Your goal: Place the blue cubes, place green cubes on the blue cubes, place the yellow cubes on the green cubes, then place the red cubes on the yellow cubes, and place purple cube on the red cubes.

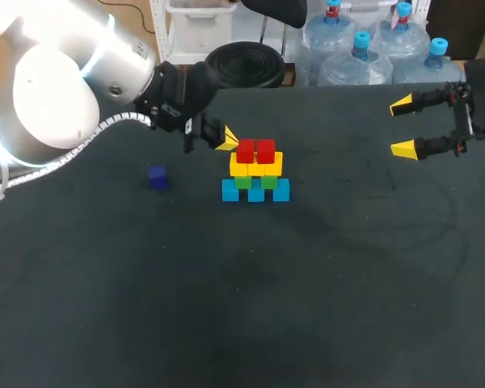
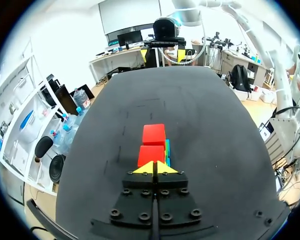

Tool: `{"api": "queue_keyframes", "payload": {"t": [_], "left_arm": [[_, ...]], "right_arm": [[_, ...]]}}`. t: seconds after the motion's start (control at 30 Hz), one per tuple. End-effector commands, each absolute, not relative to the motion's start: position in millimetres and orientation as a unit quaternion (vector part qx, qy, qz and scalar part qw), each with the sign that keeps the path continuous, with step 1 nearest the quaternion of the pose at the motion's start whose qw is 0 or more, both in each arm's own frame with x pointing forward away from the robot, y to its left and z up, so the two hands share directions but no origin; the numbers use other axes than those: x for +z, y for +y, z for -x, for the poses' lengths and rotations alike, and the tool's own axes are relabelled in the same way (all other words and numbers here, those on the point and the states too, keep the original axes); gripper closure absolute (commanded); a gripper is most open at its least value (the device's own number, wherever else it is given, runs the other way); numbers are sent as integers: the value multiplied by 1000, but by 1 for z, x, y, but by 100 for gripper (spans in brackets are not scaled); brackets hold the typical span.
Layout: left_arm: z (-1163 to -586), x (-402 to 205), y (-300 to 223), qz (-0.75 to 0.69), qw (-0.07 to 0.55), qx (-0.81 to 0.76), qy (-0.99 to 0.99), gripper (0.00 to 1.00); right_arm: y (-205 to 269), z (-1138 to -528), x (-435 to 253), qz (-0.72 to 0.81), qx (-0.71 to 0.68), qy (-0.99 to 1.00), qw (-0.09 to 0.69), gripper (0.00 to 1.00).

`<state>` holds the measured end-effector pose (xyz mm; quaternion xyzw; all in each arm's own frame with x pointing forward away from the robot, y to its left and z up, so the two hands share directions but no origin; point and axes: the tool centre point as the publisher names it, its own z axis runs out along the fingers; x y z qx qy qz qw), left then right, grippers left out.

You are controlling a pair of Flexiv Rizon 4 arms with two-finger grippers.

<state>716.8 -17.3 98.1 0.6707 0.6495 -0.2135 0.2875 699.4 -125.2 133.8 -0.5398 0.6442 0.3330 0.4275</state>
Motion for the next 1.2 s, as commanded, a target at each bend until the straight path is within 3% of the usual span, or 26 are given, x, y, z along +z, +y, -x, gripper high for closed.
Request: {"api": "queue_keyframes", "payload": {"t": [0.03,1.2], "left_arm": [[-720,98,-20,-672,286,-215,649,100],[-723,100,-29,-675,287,-219,644,100]], "right_arm": [[-125,-700,133,540,333,644,428,0],[-125,-700,133,540,333,644,428,0]]}}
